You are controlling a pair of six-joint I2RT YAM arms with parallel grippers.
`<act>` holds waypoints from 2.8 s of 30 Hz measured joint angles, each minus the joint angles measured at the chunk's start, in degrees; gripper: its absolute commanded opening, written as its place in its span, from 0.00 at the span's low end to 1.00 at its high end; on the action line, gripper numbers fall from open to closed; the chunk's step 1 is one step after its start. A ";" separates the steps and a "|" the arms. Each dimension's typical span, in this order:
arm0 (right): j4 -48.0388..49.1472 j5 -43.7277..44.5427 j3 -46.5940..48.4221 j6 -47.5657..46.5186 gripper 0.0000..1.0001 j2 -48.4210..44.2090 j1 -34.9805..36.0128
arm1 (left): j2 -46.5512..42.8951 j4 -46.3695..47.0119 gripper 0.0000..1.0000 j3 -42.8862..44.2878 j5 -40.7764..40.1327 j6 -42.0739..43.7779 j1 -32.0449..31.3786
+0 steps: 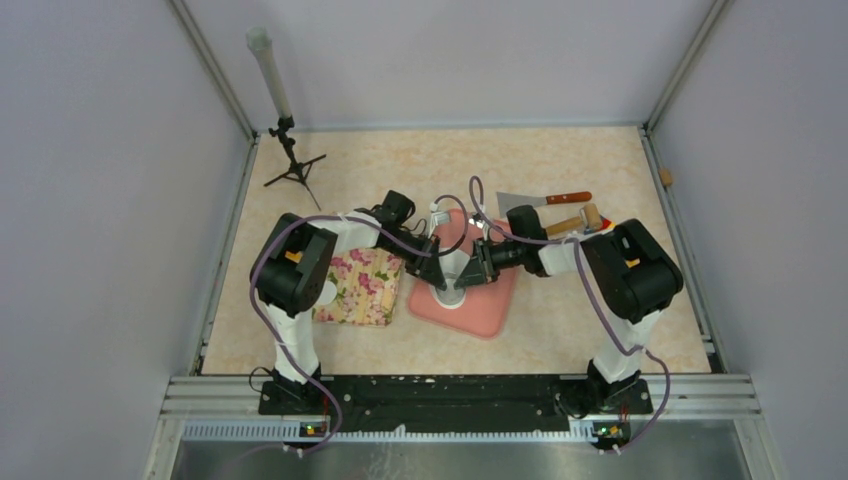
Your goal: Roll out the dumpling wrappers from the dough
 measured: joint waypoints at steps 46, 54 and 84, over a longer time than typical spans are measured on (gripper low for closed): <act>-2.58 -3.32 2.62 -2.25 0.00 2.47 -0.87 | -1.27 1.66 0.00 -0.61 -1.57 -1.27 -0.63; -7.67 -2.75 4.50 -3.39 0.00 0.04 -1.16 | -10.08 1.92 0.00 -1.36 -1.73 0.13 -0.63; -42.66 21.51 14.82 -64.61 0.79 -22.40 11.54 | 9.42 -4.33 0.33 25.81 -24.22 -0.39 5.16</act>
